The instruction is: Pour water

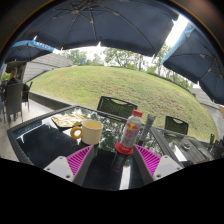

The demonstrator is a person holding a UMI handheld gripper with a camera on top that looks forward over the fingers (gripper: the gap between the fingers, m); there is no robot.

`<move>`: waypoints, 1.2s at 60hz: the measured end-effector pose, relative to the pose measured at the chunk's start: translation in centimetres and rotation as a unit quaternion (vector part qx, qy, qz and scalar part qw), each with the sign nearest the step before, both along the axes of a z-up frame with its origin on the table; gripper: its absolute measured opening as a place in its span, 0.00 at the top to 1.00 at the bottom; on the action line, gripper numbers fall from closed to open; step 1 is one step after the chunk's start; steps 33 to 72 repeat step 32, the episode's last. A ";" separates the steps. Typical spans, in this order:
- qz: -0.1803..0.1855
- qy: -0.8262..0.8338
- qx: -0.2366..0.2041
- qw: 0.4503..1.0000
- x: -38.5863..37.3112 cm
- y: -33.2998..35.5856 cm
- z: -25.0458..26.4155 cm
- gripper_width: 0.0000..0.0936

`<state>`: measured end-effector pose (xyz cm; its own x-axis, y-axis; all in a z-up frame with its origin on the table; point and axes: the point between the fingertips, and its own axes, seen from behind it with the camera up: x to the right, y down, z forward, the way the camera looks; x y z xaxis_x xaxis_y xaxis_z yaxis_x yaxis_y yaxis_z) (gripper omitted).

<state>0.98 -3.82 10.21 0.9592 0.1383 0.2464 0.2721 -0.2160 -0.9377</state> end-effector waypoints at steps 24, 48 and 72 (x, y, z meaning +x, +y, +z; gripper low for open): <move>0.017 0.022 -0.003 1.000 -2.4 0.1 0.0 0.10; 0.016 0.027 -0.005 0.999 -2.3 0.5 -0.4 0.10; 0.016 0.027 -0.005 0.999 -2.3 0.5 -0.4 0.10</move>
